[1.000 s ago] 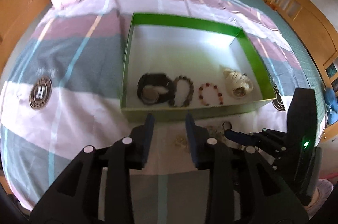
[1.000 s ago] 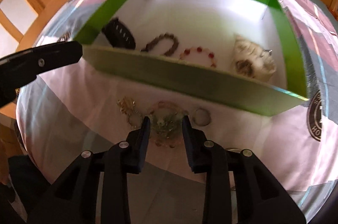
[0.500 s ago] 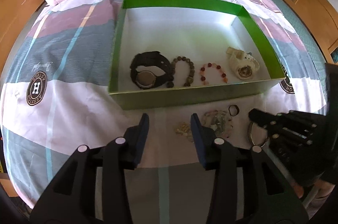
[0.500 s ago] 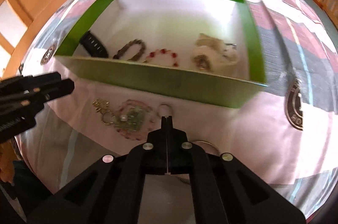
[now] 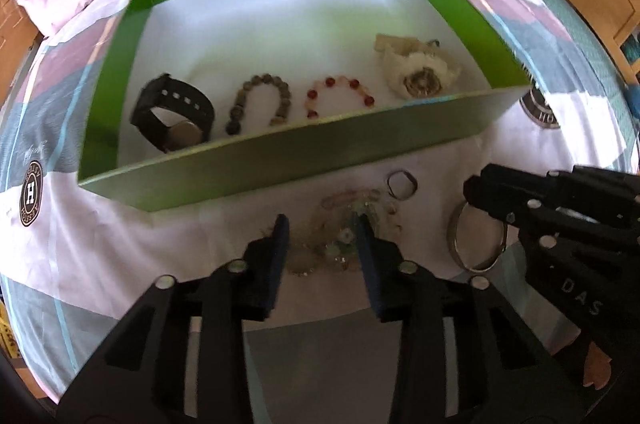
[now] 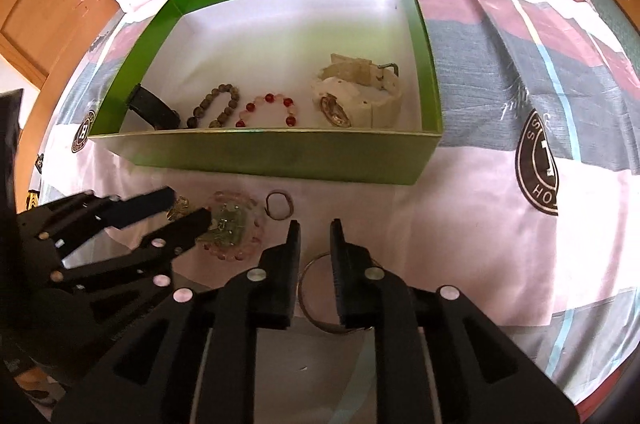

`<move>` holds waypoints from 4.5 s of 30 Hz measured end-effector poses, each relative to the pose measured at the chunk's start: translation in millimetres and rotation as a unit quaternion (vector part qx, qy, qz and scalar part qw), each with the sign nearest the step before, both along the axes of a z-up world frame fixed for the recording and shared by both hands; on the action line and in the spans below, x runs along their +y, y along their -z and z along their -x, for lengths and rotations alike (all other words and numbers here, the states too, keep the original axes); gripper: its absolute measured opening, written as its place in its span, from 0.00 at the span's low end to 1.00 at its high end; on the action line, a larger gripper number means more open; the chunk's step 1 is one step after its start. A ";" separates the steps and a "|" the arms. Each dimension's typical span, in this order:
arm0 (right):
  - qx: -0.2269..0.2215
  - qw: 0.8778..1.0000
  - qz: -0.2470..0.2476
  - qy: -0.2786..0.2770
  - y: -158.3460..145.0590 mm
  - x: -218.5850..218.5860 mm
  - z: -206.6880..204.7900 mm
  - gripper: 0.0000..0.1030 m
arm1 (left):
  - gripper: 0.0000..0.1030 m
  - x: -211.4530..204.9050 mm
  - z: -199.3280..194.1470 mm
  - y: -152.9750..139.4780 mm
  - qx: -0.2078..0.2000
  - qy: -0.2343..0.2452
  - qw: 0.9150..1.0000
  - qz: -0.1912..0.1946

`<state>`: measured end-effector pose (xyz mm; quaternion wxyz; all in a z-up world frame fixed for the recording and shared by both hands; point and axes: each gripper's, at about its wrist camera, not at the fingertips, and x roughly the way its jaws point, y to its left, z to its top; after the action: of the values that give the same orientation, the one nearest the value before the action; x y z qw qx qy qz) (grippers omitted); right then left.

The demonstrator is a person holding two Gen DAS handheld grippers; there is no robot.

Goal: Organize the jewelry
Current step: 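Move the left tool to the jade pendant while the right tool approaches the silver bangle, then grasp the jade pendant with the left tool while the right tool grasps the pink-and-white bead bracelet, then lift the jade pendant with the left tool while the right tool lifts the bead bracelet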

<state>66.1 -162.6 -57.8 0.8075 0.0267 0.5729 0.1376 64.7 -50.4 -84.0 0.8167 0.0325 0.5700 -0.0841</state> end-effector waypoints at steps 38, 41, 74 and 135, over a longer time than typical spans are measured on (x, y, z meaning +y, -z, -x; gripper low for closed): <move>0.014 1.000 0.009 -0.004 10.7 8.4 -1.7 0.15 | 0.23 1.0 6.1 9.8 0.042 0.015 0.999 0.031; 0.015 1.000 0.011 -0.004 10.9 8.3 -0.8 0.15 | 0.20 -1.0 3.7 14.1 0.043 0.013 0.999 0.027; -0.005 0.995 0.065 -0.070 28.2 70.1 3.7 0.08 | 0.15 51.5 11.1 -28.0 0.004 -0.034 0.996 0.087; 0.013 0.999 0.051 -0.006 20.8 14.0 2.5 0.20 | 0.16 24.7 -15.4 18.3 0.043 -0.025 0.997 0.058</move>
<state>63.5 -148.6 -78.6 0.7994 -0.0165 0.5899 0.1128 80.1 -25.6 -102.4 0.7936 -0.0331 0.5997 -0.0975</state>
